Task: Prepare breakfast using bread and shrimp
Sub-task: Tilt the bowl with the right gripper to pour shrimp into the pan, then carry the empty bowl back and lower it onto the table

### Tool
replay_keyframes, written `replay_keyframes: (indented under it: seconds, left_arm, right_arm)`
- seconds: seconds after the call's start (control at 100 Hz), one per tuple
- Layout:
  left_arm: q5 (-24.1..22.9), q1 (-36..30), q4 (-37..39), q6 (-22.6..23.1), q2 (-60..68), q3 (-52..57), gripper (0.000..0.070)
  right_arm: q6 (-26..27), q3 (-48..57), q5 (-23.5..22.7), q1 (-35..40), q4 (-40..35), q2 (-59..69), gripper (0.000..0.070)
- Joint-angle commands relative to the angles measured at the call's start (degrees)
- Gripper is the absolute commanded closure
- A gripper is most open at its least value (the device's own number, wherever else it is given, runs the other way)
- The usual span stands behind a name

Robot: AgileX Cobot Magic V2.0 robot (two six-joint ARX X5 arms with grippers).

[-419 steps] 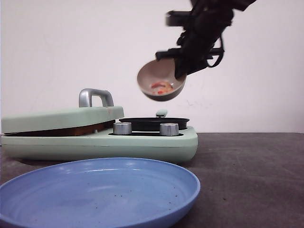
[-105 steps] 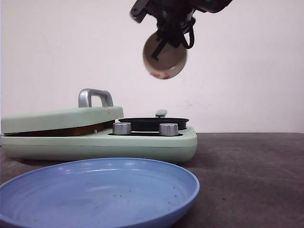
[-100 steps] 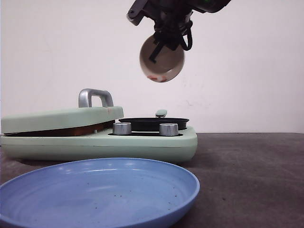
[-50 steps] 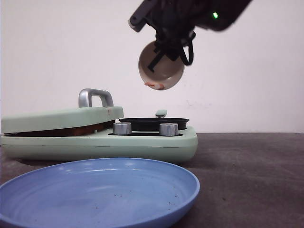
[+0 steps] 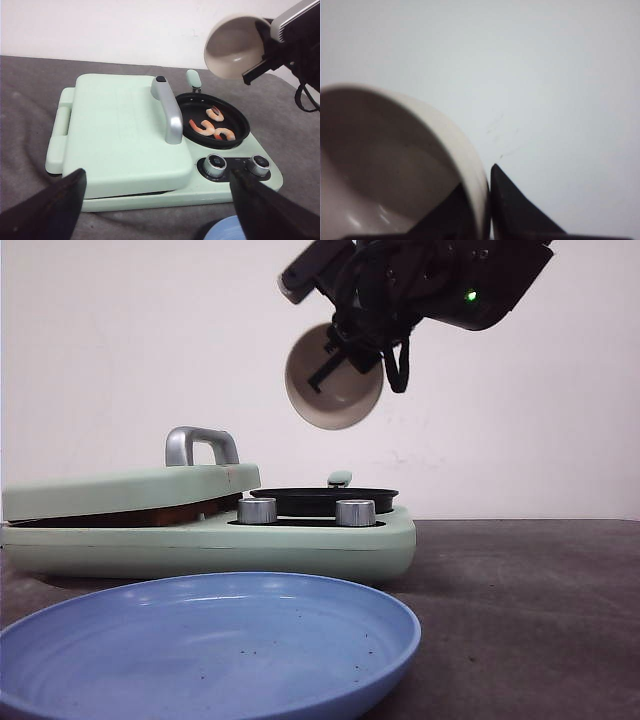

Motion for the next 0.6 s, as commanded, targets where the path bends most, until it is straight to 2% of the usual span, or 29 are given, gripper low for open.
replay_keyframes:
  seconds: [0.0,0.12,0.23,0.32,0.41,0.49,0.54,0.59]
  left_arm:
    - [0.1,-0.1,0.4,0.8,0.1,0.3,0.0190]
    - [0.1,-0.1,0.4,1.1,0.1,0.3,0.0190]
    - [0.1,-0.1,0.4,1.5,0.1,0.3,0.0190]
    - [0.1,-0.1,0.4,1.6,0.1,0.3,0.0190]
    - [0.1,-0.1,0.4,1.8,0.1,0.3,0.0190]
    - [0.1,-0.1,0.5,1.8,0.1,0.3,0.0190]
    - [0.1,-0.1,0.5,1.7,0.1,0.3,0.0190]
    - [0.1,-0.1,0.5,1.7,0.1,0.3,0.0190]
  right_arm:
    - [2.2,0.9,1.2,0.3,1.0,1.2,0.0700]
    - [2.9,0.9,2.2,0.3,1.1,1.2,0.0700]
    - [4.7,0.9,5.3,0.3,0.9,0.4,0.0700]
    - [7.2,1.0,6.4,0.2,-2.0,-1.2,0.0700]
    - [11.1,1.6,6.4,-0.7,-9.2,-4.2,0.0700]
    - [16.7,2.6,6.0,-1.8,-18.3,-7.2,0.0700]
    - [21.3,3.6,5.2,-2.8,-25.1,-9.4,0.0700]
    - [27.1,5.2,2.0,-4.1,-33.9,-11.4,0.0700]
